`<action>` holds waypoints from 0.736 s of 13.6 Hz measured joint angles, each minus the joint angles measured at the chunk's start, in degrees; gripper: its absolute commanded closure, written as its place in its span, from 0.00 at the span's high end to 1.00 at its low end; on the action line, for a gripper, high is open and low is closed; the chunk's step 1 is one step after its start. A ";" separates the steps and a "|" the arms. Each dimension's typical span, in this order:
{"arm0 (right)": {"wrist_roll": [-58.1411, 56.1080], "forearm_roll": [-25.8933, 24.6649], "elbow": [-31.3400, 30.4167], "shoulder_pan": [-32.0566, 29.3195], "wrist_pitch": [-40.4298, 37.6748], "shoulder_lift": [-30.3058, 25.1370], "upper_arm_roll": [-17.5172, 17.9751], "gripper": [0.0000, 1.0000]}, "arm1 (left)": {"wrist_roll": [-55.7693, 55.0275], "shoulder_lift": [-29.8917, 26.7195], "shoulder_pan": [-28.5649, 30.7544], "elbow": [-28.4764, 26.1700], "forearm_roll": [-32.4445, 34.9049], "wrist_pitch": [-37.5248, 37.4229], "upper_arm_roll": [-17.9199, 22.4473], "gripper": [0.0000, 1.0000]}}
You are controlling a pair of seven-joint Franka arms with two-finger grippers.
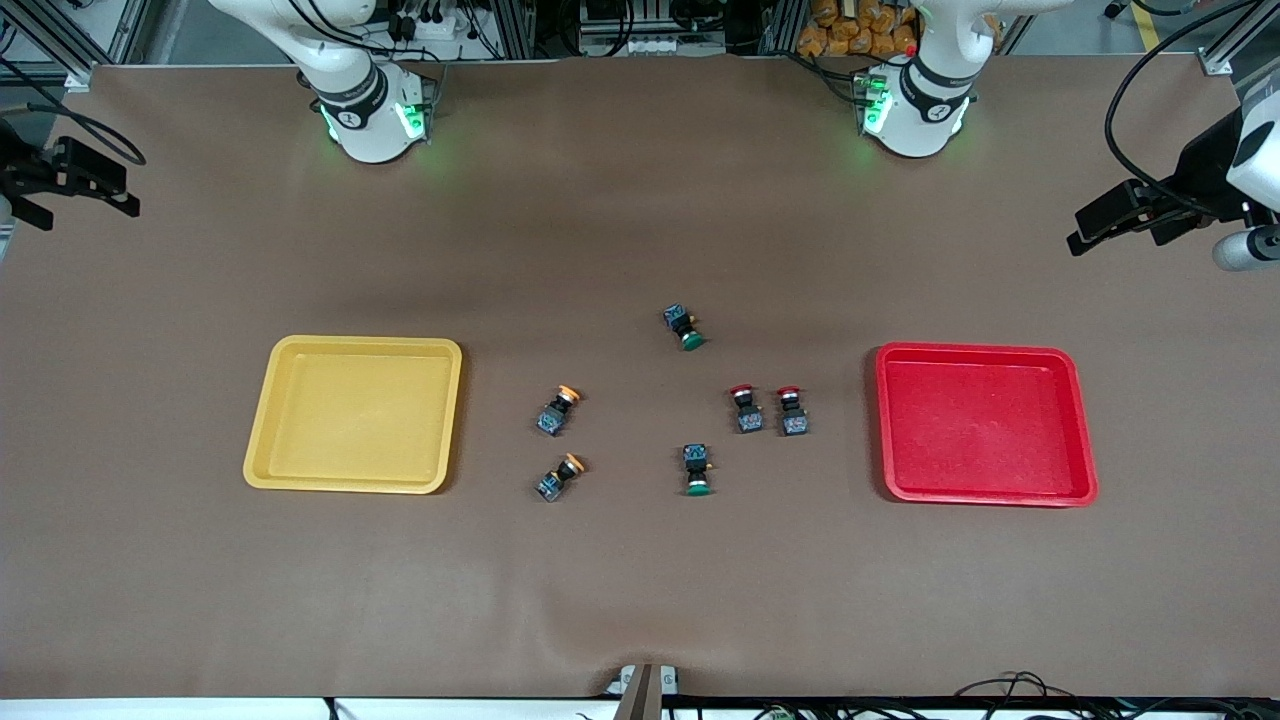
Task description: Place red and yellow buttons in trays
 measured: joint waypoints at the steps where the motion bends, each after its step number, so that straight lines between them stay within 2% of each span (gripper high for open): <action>1: -0.02 0.71 -0.10 0.00 0.37 -0.06 0.00 1.00 | 0.00 0.00 0.00 0.00 0.00 0.00 0.00 1.00; 10: -0.12 1.67 0.16 0.00 0.81 -0.05 0.07 1.00 | 0.00 0.00 0.04 0.00 0.00 0.00 0.12 1.00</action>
